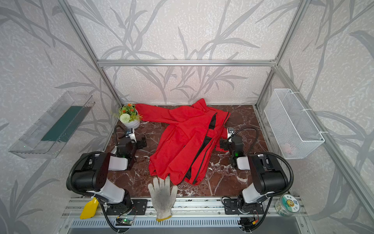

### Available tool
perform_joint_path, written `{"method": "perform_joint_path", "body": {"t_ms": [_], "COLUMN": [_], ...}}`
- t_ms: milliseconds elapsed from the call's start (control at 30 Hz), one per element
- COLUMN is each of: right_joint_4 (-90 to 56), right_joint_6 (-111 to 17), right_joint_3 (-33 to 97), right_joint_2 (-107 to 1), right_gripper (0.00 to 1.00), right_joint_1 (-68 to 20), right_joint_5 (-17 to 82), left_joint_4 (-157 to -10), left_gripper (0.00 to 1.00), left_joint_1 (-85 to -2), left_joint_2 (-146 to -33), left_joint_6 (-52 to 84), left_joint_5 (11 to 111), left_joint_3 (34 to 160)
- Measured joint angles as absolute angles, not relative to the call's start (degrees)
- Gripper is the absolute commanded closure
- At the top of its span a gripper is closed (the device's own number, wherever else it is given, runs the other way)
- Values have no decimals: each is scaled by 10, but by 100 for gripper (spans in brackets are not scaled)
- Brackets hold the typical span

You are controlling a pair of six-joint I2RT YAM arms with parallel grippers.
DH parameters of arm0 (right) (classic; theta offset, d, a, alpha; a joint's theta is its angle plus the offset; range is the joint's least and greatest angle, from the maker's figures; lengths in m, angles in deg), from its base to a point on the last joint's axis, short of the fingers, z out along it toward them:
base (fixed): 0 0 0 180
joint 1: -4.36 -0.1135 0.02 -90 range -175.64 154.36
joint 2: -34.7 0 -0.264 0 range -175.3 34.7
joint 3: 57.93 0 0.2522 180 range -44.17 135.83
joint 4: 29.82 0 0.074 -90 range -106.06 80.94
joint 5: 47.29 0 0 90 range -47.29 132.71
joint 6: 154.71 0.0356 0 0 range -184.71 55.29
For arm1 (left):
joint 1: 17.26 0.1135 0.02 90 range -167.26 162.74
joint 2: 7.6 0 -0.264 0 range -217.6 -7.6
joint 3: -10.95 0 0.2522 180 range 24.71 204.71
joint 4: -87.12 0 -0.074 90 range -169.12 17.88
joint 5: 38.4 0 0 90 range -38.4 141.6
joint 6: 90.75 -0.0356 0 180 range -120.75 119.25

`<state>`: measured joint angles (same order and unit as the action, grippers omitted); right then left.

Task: Zip up the jacket
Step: 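Raise both grippers from the rest pose toward the red jacket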

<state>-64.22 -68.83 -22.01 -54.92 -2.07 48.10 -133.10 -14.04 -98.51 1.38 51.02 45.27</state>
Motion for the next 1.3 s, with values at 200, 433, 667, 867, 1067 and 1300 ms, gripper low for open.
{"method": "perform_joint_path", "body": {"t_ms": [200,433,667,867,1067,1300], "right_joint_4": [-642,-642,-642,-643,-510,-234], "right_joint_6": [-688,-688,-688,-689,-673,-558], "right_joint_3": [-220,-220,-220,-221,-199,-88], "right_joint_2": [-549,-549,-549,-546,-423,-257], "right_gripper": [1,1,1,1,1,1], "right_joint_1": [-21,-21,-21,-21,-39,-60], "right_joint_5": [481,481,481,481,514,540], "left_joint_4": [-1331,-1331,-1331,-1324,-1174,-950], "left_gripper": [1,1,1,7,7,10], "left_joint_1": [-140,-140,-140,-146,-160,-183], "left_joint_2": [-985,-985,-985,-983,-918,-799], "left_joint_6": [14,14,14,12,11,28], "left_joint_5": [510,510,510,500,467,463], "left_joint_3": [453,453,453,454,527,681]}}
